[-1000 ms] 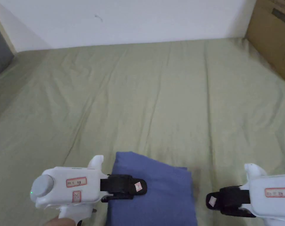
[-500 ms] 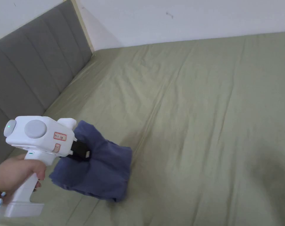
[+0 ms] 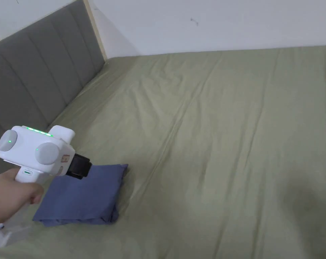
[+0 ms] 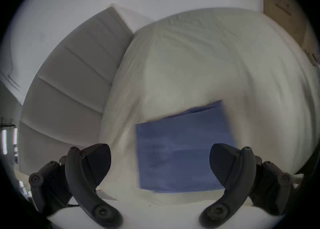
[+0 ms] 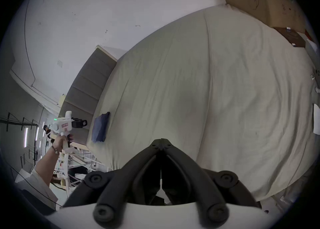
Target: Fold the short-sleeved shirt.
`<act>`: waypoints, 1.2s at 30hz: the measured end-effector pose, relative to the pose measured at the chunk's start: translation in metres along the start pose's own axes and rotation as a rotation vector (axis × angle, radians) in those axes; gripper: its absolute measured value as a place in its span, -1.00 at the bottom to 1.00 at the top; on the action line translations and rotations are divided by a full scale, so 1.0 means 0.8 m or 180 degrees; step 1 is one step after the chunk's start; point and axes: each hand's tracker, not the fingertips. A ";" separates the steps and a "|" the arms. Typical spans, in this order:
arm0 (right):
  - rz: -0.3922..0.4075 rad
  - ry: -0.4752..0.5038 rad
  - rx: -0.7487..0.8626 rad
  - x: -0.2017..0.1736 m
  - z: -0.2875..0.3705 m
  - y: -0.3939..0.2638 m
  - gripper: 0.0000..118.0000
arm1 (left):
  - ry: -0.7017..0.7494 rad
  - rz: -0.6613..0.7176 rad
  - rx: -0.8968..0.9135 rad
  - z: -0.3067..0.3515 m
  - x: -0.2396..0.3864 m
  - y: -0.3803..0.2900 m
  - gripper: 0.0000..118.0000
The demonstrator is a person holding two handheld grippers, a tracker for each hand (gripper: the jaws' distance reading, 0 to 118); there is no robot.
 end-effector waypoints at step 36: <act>0.1409 -0.1104 0.2878 -0.128 0.114 0.018 0.28 | -0.0508 0.1118 0.3382 0.329 0.300 -0.004 -0.43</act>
